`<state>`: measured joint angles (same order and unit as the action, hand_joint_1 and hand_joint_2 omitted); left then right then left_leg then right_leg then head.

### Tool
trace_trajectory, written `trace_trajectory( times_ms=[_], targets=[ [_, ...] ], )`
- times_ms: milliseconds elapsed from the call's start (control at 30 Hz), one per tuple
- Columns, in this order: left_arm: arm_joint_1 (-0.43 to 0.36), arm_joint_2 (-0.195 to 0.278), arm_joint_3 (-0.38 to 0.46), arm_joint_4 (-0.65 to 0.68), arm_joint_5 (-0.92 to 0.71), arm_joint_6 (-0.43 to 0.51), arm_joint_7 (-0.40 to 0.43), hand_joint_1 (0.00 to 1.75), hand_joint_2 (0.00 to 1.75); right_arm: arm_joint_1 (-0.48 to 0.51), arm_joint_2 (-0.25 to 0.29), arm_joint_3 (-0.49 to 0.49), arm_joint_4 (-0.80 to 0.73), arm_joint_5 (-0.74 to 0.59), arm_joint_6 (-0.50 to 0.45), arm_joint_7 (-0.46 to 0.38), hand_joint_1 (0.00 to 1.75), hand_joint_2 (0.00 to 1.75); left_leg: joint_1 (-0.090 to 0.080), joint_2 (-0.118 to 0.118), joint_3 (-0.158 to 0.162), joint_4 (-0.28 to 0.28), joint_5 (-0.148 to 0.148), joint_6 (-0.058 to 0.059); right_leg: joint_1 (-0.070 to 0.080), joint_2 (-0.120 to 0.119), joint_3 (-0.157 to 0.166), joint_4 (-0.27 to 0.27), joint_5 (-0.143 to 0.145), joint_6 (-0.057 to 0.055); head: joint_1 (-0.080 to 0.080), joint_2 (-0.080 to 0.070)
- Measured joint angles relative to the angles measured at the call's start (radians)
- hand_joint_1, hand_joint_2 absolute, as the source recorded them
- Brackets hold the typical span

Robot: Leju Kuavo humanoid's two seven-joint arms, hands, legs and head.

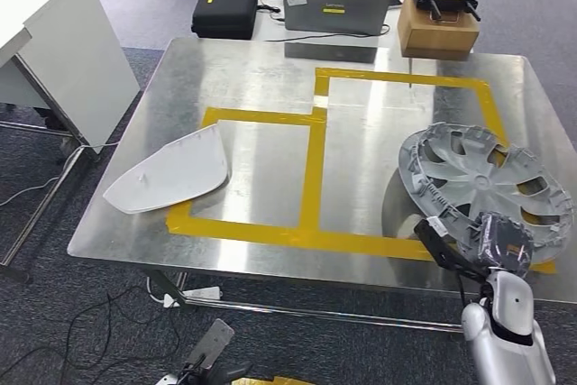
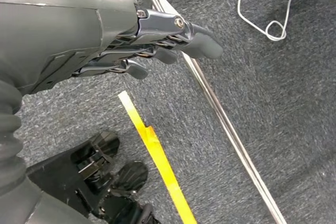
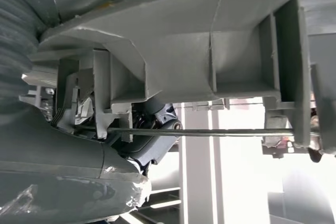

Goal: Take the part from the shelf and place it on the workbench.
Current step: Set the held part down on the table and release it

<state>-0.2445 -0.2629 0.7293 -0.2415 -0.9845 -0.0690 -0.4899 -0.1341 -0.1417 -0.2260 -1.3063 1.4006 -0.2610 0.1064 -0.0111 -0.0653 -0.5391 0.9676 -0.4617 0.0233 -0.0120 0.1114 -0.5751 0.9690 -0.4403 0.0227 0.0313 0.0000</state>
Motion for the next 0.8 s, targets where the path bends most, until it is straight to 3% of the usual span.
trace_trajectory(
  times_ms=[367, 800],
  targets=[
    [-0.006, 0.0, -0.004, 0.0, 0.0, 0.0, 0.003, 0.0, 1.75, -0.094, -0.009, 0.075, 0.116, 0.026, 0.014, 0.014, 1.62, 1.75, 0.0, 0.0, 0.0, 0.0, 0.0, 0.0, 0.0, 0.0, 0.0, 0.0, 0.0, 0.0, 0.0, 0.0],
    [-0.007, 0.0, -0.004, 0.0, 0.0, -0.001, 0.004, 0.0, 1.75, -0.119, -0.01, 0.088, 0.157, 0.03, 0.013, 0.016, 1.62, 1.75, 0.0, 0.0, 0.0, 0.0, 0.0, 0.0, 0.0, 0.0, 0.0, 0.0, 0.0, 0.0, 0.0, 0.0]
  ],
)
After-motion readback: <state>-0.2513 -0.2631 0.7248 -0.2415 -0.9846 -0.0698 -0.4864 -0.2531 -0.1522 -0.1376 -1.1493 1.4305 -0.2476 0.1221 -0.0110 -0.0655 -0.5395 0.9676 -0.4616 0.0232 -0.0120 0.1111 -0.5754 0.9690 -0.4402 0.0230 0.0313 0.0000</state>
